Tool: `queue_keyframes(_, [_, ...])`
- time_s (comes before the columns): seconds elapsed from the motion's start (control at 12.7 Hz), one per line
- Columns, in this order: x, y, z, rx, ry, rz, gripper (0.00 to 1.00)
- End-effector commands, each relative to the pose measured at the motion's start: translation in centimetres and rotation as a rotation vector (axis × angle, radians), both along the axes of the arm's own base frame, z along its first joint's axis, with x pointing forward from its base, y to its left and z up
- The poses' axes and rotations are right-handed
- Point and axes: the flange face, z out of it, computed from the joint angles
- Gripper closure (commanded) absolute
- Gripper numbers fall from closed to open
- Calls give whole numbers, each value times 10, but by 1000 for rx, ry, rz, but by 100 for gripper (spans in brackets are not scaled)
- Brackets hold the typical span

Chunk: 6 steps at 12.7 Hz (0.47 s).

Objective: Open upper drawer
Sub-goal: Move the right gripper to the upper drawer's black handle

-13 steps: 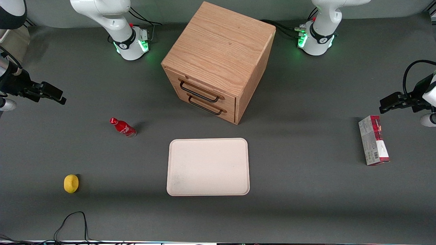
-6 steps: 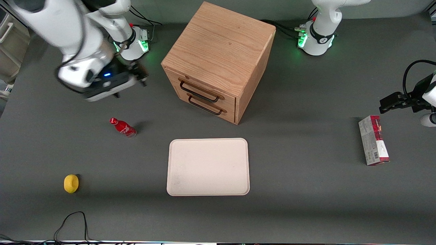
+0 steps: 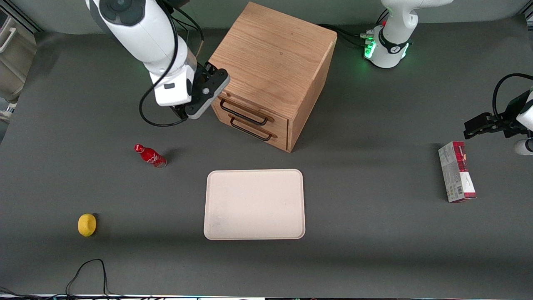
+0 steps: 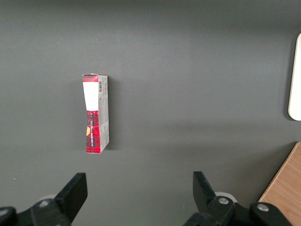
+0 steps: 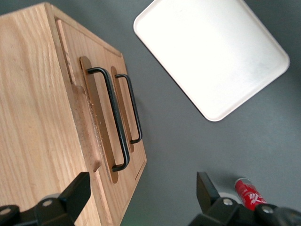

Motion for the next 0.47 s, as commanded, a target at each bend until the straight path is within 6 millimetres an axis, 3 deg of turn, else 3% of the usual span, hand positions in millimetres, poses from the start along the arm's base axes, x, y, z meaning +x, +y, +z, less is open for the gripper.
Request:
queue_keyframes(0.0, [12, 17, -37, 18, 84, 63, 0])
queue_keyframes(0.39, [10, 33, -106, 52, 177, 68, 0])
